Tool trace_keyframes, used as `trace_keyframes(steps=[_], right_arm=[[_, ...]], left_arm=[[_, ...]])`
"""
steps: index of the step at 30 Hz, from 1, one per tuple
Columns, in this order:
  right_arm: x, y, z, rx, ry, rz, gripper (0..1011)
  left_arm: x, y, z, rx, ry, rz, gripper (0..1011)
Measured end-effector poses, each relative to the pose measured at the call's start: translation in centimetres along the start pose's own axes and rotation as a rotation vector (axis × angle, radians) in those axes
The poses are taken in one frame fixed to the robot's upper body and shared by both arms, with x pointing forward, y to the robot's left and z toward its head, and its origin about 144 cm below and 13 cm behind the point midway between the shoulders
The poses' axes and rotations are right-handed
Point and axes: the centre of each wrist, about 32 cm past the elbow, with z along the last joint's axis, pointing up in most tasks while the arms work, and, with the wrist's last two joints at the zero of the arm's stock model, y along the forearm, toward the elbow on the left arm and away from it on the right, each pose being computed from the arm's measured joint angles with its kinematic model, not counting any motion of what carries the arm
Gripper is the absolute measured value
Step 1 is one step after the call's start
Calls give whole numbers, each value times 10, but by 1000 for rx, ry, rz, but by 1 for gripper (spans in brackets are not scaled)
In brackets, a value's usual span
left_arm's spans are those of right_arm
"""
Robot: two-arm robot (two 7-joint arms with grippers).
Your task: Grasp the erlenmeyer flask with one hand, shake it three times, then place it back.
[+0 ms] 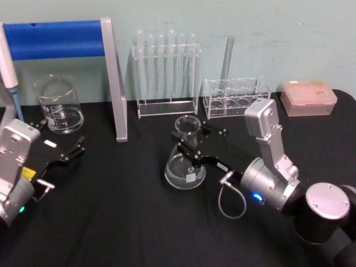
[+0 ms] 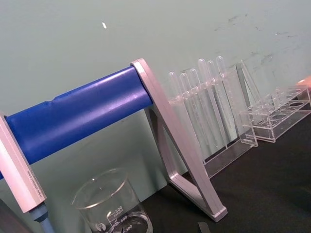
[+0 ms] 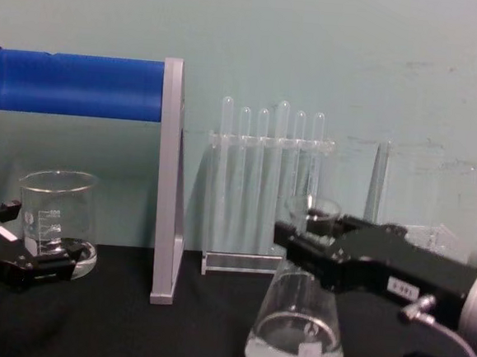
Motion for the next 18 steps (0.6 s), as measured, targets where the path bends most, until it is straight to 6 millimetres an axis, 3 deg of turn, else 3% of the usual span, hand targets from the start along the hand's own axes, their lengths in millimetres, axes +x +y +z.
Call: trace_keyframes(steps=[11, 18], right_arm=[[1, -12, 29, 32, -25, -41, 450], [1, -13, 30, 32, -21, -52, 450]], left_arm=[[0, 0, 0, 0, 0, 0, 1001], [0, 0, 0, 0, 0, 0, 1001]])
